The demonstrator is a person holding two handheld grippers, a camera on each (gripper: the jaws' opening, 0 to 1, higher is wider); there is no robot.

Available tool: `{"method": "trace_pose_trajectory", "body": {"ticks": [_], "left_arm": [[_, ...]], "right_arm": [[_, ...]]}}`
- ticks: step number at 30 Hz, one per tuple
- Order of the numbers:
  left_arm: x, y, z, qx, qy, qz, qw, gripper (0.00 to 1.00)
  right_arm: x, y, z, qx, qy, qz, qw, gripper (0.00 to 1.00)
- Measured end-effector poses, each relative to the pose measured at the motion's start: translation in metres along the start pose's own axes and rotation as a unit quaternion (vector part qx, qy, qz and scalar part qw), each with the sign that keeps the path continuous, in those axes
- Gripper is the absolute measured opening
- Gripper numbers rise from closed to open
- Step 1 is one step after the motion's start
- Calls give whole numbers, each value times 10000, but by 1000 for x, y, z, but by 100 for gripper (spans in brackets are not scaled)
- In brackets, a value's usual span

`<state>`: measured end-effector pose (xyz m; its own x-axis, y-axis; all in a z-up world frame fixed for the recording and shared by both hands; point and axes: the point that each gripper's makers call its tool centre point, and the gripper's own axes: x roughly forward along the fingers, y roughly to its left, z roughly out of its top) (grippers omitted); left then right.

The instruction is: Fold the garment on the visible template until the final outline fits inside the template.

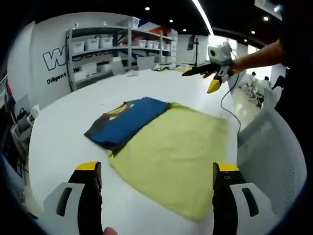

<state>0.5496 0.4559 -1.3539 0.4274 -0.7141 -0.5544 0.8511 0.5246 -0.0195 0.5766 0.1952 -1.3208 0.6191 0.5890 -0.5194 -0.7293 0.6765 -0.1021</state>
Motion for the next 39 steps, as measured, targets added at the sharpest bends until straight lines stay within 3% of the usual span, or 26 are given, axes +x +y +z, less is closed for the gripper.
{"method": "trace_pose_trajectory", "body": {"ticks": [11,22,39], "left_arm": [[3,-17,-21,129,217,-162,9995,90],[13,-34,-36,237,373,-374,9983,89],[14,-55,-61,450,652,-558,9953,89]], "right_arm": [[-9,21,-38,-266,339,158,9989,93],[-22,41,-62,-391,520,367,9972,88],[-23,76,-97,-444,774,656,9938,80]]}}
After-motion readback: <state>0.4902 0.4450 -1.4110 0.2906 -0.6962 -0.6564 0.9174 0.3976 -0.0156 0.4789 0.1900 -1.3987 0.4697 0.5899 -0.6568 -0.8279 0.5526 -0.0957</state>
